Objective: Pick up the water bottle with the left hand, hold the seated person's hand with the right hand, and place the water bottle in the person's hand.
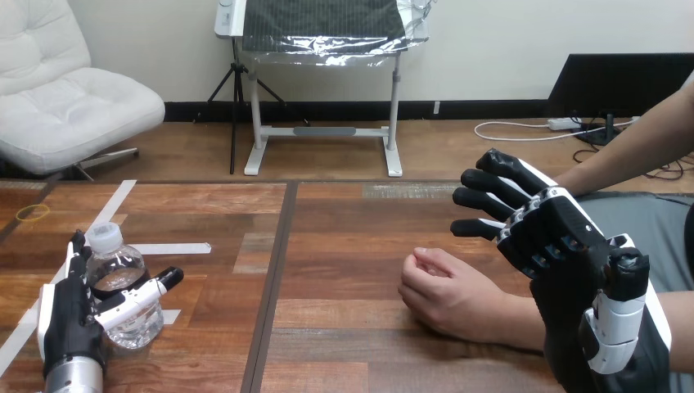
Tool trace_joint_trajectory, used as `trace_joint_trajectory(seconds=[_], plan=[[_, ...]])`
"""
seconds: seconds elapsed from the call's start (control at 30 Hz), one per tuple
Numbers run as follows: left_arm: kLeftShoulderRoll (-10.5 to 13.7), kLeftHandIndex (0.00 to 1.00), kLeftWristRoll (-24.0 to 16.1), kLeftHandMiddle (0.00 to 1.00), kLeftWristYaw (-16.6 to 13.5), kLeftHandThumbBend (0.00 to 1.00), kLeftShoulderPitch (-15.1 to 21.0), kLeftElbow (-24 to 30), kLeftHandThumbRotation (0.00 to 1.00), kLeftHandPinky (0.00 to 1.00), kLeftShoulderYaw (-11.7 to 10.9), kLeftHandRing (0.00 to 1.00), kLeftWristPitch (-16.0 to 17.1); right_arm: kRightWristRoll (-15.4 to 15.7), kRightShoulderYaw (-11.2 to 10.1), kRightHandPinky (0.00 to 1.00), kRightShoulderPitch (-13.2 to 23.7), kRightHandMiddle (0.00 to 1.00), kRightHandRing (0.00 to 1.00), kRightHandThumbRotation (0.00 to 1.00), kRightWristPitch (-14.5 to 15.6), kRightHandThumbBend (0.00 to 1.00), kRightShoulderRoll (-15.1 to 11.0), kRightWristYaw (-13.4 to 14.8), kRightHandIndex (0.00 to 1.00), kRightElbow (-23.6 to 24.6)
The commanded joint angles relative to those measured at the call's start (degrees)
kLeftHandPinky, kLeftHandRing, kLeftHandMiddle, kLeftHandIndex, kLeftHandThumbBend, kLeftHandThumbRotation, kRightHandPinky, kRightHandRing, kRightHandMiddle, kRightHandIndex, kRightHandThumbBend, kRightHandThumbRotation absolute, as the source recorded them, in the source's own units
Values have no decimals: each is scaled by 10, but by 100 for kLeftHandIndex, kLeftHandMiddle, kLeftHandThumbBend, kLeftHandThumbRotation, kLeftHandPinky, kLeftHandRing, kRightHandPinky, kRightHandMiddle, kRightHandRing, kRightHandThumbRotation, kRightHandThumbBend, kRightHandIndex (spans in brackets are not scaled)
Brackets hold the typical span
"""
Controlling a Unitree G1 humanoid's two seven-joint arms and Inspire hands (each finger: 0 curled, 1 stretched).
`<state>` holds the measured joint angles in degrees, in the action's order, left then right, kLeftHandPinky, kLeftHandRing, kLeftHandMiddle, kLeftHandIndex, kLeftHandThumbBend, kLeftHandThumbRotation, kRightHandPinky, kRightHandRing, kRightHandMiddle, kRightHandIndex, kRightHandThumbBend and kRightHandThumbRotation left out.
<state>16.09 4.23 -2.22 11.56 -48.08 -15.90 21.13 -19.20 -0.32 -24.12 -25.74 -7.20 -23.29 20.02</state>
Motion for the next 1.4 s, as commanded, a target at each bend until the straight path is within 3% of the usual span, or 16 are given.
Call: trace_joint_trajectory(seconds=[0.0, 0.33, 0.5, 0.83, 0.97, 1.37], plan=[[-5, 100, 22, 100, 10, 90, 56, -3, 12, 100, -10, 100, 16, -7, -4, 70, 35, 82, 80, 100, -3, 81, -3, -1, 83, 10], [-7, 99, 38, 98, 16, 90, 62, -4, 13, 100, -16, 99, 11, -7, -3, 70, 35, 82, 80, 100, -2, 81, -3, -1, 83, 10], [-12, 97, 57, 94, 18, 90, 65, 9, 12, 97, -23, 96, -11, -5, -3, 70, 34, 82, 80, 100, -2, 81, -4, 0, 83, 11], [-16, 93, 85, 90, 32, 86, 71, 15, 10, 87, -30, 89, -33, -9, -2, 70, 34, 82, 80, 100, 1, 80, -3, 0, 83, 12], [-21, 90, 97, 88, 31, 86, 71, 30, 10, 81, -34, 86, -51, -8, -3, 70, 34, 82, 80, 100, -1, 80, -3, -1, 83, 11], [-26, 81, 98, 79, 19, 89, 73, 43, 3, 61, -32, 74, -57, -7, -5, 70, 33, 82, 81, 100, -1, 81, -5, -1, 83, 13]])
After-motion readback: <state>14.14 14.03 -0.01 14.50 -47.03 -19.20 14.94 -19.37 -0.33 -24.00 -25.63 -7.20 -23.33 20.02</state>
